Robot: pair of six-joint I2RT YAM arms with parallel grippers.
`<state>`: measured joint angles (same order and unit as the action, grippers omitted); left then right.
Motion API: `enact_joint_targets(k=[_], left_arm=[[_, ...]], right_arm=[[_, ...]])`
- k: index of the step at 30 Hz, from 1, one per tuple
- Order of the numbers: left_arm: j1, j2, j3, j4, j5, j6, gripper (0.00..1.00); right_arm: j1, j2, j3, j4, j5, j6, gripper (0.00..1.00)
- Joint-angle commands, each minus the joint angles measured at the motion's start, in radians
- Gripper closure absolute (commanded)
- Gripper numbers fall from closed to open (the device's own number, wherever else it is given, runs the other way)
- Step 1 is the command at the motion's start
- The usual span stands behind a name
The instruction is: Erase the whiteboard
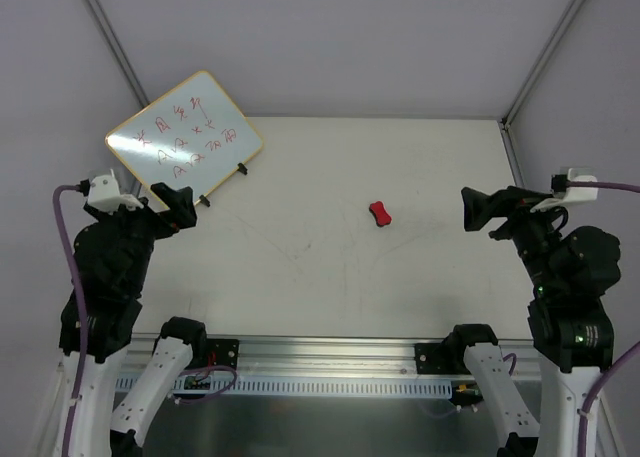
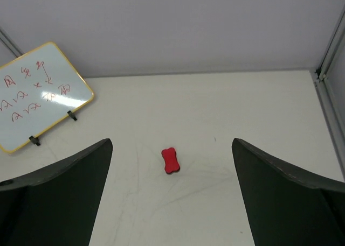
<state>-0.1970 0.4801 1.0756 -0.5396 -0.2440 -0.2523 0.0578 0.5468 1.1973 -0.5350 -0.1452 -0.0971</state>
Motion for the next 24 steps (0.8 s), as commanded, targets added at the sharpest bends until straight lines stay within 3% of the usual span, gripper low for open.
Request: enact_joint_targets(k=[1, 4, 10, 16, 24], left_arm=[[-0.007, 0.115, -0.035, 0.003, 0.009, -0.122, 0.01], [-0.007, 0.247, -0.045, 0.003, -0.004, -0.188, 0.01], [-0.005, 0.553, -0.02, 0.012, -0.218, -0.346, 0.01], [0.013, 0.871, 0.049, 0.076, -0.242, -0.429, 0.02], [0.08, 1.136, 0.061, 0.144, -0.247, -0.499, 0.21]], right_arm=[[0.008, 0.018, -0.079, 0.007, -0.019, 0.066, 0.01], [0.008, 0.012, -0.166, 0.004, -0.01, 0.089, 0.01], [0.007, 0.004, -0.277, 0.004, -0.02, 0.129, 0.01], [0.007, -0.021, -0.337, 0.004, -0.068, 0.131, 0.01], [0.007, -0.056, -0.366, 0.003, -0.099, 0.114, 0.01]])
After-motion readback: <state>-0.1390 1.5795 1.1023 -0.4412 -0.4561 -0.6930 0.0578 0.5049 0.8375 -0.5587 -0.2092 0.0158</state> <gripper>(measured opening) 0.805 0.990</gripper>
